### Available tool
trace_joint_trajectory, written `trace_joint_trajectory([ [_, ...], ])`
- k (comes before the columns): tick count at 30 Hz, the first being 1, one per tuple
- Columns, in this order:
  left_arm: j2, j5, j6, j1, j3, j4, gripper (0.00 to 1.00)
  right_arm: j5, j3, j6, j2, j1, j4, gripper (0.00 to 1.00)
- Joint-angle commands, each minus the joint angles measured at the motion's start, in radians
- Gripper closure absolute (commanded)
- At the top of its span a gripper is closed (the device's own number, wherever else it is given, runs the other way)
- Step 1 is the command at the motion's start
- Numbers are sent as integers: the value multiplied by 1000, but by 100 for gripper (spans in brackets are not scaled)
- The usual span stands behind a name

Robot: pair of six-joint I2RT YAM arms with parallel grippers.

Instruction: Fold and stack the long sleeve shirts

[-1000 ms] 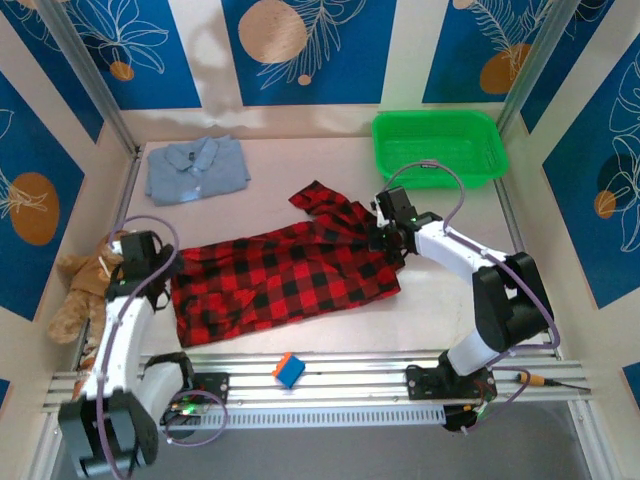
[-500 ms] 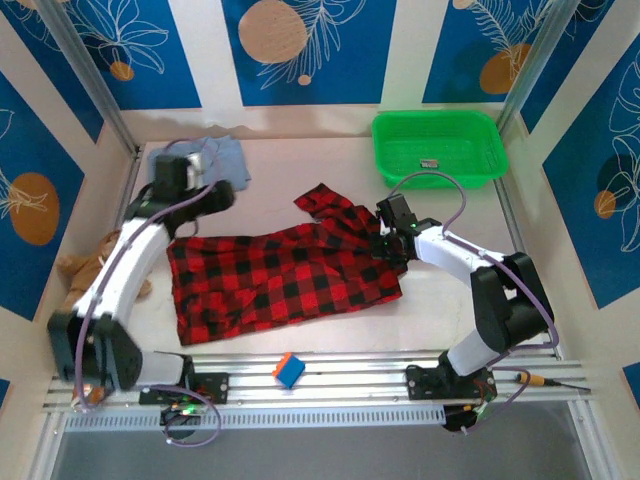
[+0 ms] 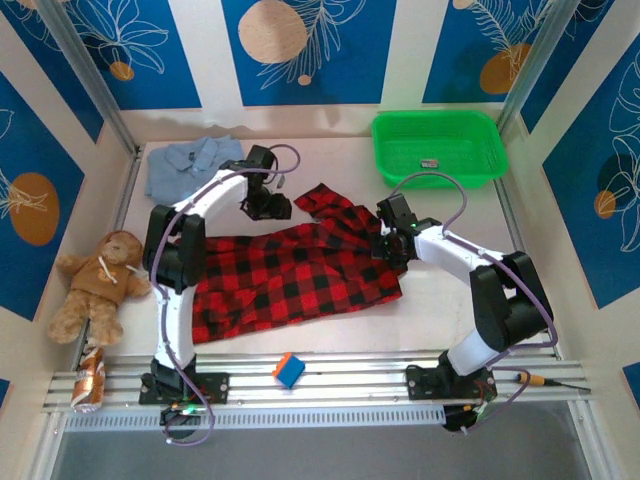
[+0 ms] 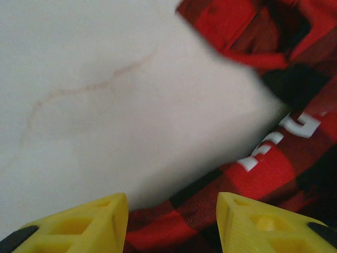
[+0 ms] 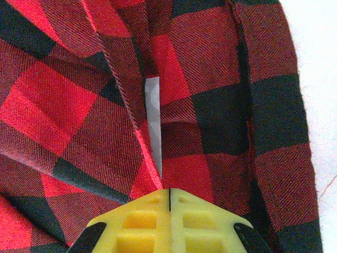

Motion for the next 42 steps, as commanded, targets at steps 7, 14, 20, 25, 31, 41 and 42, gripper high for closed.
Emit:
trace_joint_trajectory([
  [7, -80, 31, 56, 5, -138, -137, 58, 15, 36, 77, 51, -14, -53, 100],
  [14, -212, 24, 65, 19, -297, -105, 61, 25, 54, 135, 97, -36, -98, 100],
  [20, -311, 21, 36, 20, -440, -61, 62, 24, 66, 153, 123, -48, -121, 100],
  [25, -364, 14, 3, 68, -596, -4, 64, 20, 69, 147, 127, -53, -122, 100],
  [31, -553, 48, -40, 82, -632, 32, 64, 22, 70, 138, 117, -53, -128, 100],
  [41, -450, -127, 42, 201, -300, -124, 32, 15, 63, 71, -46, -2, -145, 61],
  [42, -407, -153, 63, 200, -268, -133, 32, 11, 70, 70, -67, 9, -151, 56],
])
